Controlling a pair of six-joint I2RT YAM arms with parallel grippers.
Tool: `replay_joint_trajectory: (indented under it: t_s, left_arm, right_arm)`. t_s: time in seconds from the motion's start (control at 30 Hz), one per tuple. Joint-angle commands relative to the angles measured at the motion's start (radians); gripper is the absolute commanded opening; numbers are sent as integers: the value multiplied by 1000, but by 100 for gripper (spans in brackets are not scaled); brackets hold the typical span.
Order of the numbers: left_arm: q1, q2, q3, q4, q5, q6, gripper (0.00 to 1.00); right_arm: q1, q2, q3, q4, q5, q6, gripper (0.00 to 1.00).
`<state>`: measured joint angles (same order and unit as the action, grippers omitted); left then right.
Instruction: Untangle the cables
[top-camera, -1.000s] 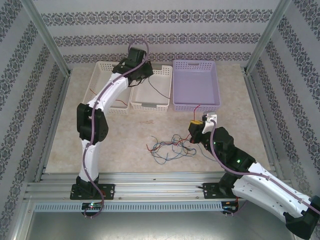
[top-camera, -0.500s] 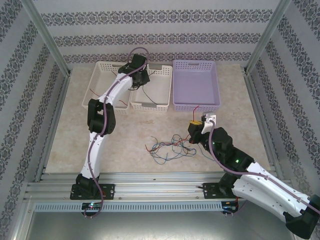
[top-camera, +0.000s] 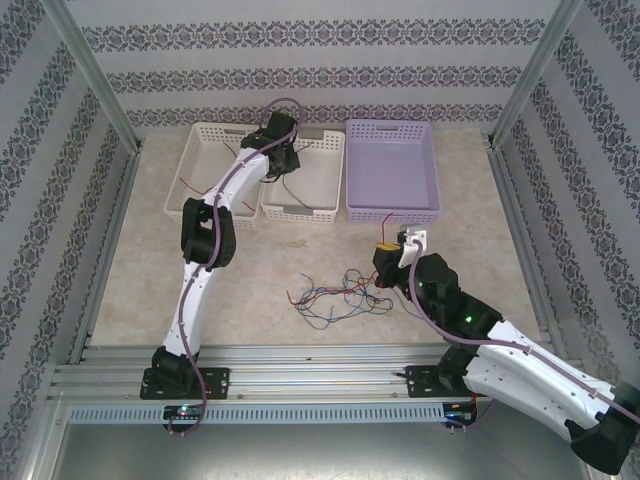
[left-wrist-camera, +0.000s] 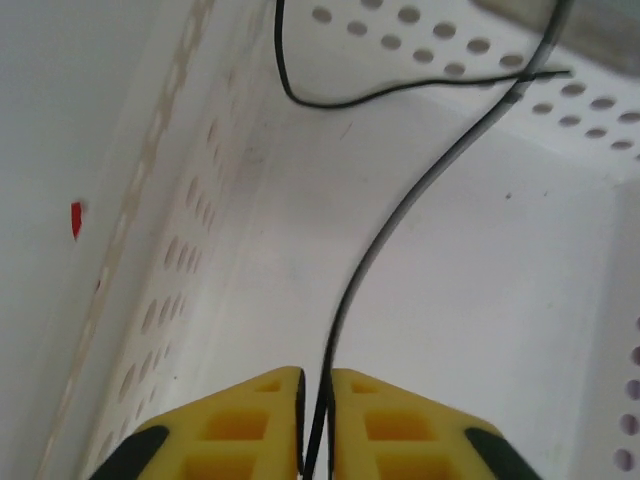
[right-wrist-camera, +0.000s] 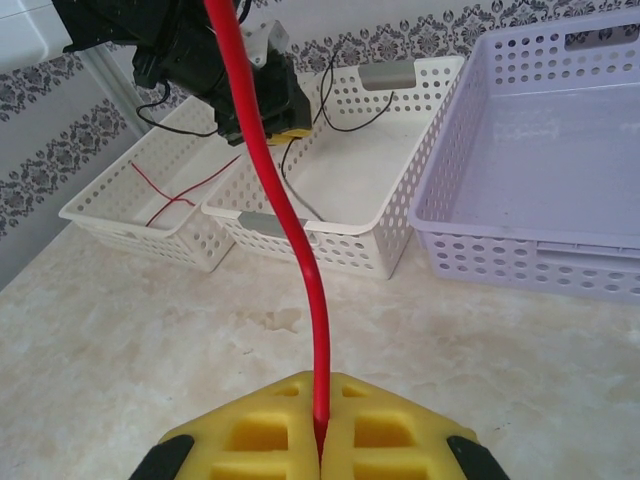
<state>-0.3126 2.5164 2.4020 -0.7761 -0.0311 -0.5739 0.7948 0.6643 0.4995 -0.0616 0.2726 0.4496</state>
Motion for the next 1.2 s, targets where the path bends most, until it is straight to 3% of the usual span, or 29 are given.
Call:
replay_joint_trajectory:
  t_s: [0.0, 0.1, 0.4, 0.57, 0.67, 0.87, 1.17]
  left_arm:
    - [-10, -4, 15, -58, -28, 43, 30]
    - [-12, -34, 5, -55, -32, 56, 48]
    - [-51, -189, -5, -37, 33, 118, 73]
    - [-72, -373, -187, 78, 179, 119, 75]
    - [-94, -527, -401, 189, 255, 98, 75]
    - [-131, -795, -768, 296, 314, 36, 75]
    - [-248, -1117, -1296, 444, 344, 21, 71]
  right_arm:
    - [17, 6, 26, 34, -3, 19, 0]
    - [26, 13, 31, 34, 1, 21, 0]
    - [32, 63, 66, 42, 10, -7, 0]
    - [3, 133, 123, 50, -21, -22, 0]
    - [-84, 173, 180, 47, -148, 3, 0]
    - [-237, 216, 262, 48, -346, 50, 0]
    - [-259, 238, 295, 57, -442, 72, 0]
